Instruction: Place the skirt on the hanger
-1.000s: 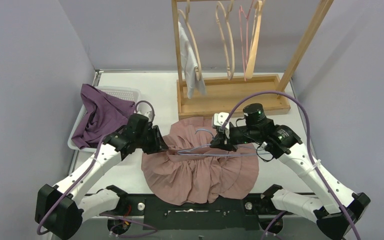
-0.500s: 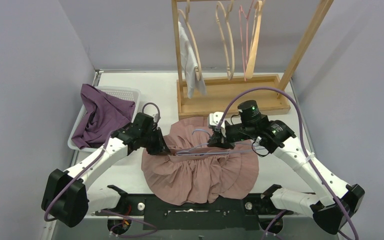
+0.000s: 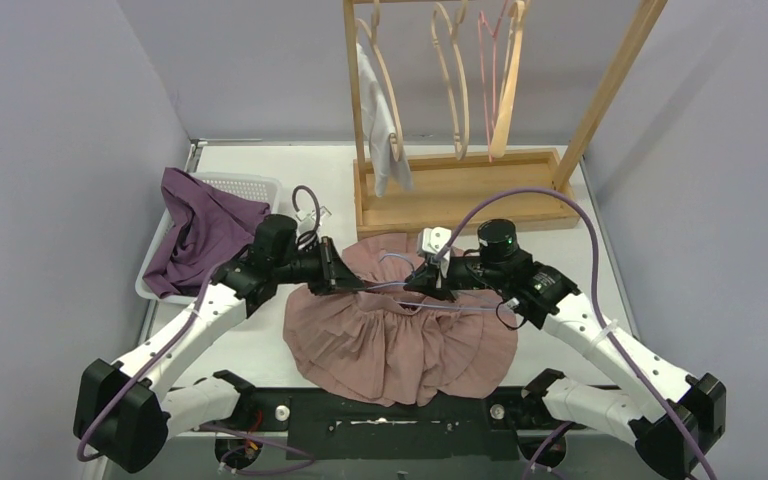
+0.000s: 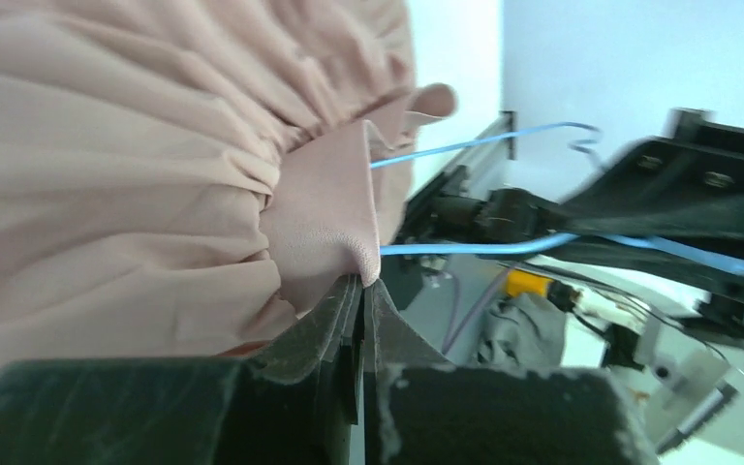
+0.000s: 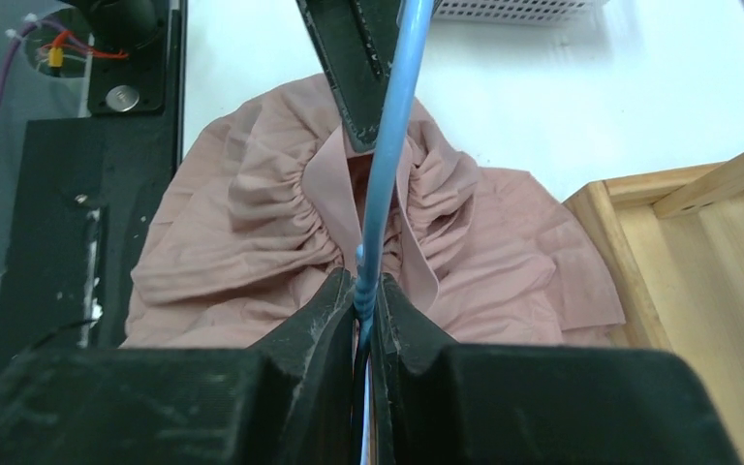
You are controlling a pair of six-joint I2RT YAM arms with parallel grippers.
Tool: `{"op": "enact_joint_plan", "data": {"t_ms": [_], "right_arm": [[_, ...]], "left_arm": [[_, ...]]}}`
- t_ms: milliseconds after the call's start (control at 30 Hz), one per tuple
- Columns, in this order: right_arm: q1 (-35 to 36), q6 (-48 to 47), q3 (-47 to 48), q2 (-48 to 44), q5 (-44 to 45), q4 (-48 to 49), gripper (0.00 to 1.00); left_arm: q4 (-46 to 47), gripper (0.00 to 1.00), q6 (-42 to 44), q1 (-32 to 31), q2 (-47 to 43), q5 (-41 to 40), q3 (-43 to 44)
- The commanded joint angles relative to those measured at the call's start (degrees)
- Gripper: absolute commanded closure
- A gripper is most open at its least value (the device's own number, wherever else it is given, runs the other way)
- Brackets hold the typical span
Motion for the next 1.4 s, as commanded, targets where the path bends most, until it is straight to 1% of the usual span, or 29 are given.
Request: {"op": "enact_joint_plan", "data": {"t_ms": [0, 100, 200, 267, 400, 467, 567, 633, 767, 800, 833, 900, 967, 1033, 1100, 1167, 1267, 1367], "right_arm": [[1.3, 6.2, -4.9, -2.5, 4.2, 19.9, 1.0], [2.2, 9.5, -9.6, -2.8, 6.1, 28.0, 1.0], [2.8, 11.0, -13.3, -2.9, 7.5, 34.2, 1.0], [3.0, 12.0, -16.1, -2.5, 8.0, 38.3, 1.0], [4.8, 14.6, -20.8, -1.0, 9.8, 48.8, 1.0], [5.9, 15.4, -22.8, 0.0, 11.6, 53.1, 1.0], [6.9, 15.6, -24.3, 0.4, 14.6, 56.8, 1.0], [6.9, 15.9, -25.2, 0.4, 15.7, 59.3, 1.0], [7.0, 16.0, -25.9, 2.0, 16.0, 62.5, 1.0], [7.1, 16.3, -25.9, 2.6, 16.2, 63.2, 1.0], [7.1, 16.8, -26.0, 2.9, 16.4, 63.8, 1.0], [7.3, 17.7, -25.8, 3.3, 16.5, 64.6, 1.0], [7.3, 17.9, -25.8, 3.5, 16.5, 65.1, 1.0], [7.3, 17.6, -25.5, 3.9, 16.3, 64.6, 1.0], [7.2, 17.3, -25.4, 4.0, 15.8, 64.2, 1.0], [7.3, 17.3, -25.8, 3.9, 15.2, 64.4, 1.0], [7.2, 16.2, -26.1, 4.1, 14.4, 64.3, 1.0], [7.0, 16.0, -26.0, 4.2, 13.5, 64.3, 1.0]], "left_arm": [[18.9, 1.0, -6.7, -1.8, -1.3, 10.0, -2.5], [22.8, 1.0, -6.3, -4.0, 0.4, 10.3, -3.5], [23.4, 1.0, -4.0, -4.6, 1.8, 10.1, -3.4], [24.7, 0.95, -2.4, -4.6, 1.7, 9.8, -3.6], [27.1, 0.75, 1.3, -4.4, 1.2, 10.7, -4.5], [25.5, 0.66, 3.4, -3.6, 1.0, 10.7, -4.6], [19.4, 0.58, 7.4, -0.6, 0.0, 10.5, -3.3], [14.1, 0.48, 12.2, 2.3, -2.1, 9.0, -2.0], [7.6, 0.24, 23.0, 8.7, -7.5, 4.9, -0.6], [6.3, 0.13, 26.0, 9.4, -8.4, 3.9, 0.0], [4.6, 0.1, 29.2, 9.7, -8.9, 3.0, 0.8], [0.9, 0.1, 37.4, 9.8, -9.0, 1.1, 2.3], [0.5, 0.13, 45.5, 9.8, -9.5, 0.8, 1.3], [5.9, 0.2, 51.8, 9.8, -10.3, 3.1, -2.1], [12.5, 0.3, 55.4, 9.7, -9.7, 6.3, -4.2], [16.1, 0.39, 58.9, 9.7, -6.6, 8.9, -4.2], [13.4, 0.5, 66.0, 9.6, 0.7, 14.7, -0.8], [12.1, 0.57, 68.4, 8.7, 6.5, 19.9, 2.0]]}}
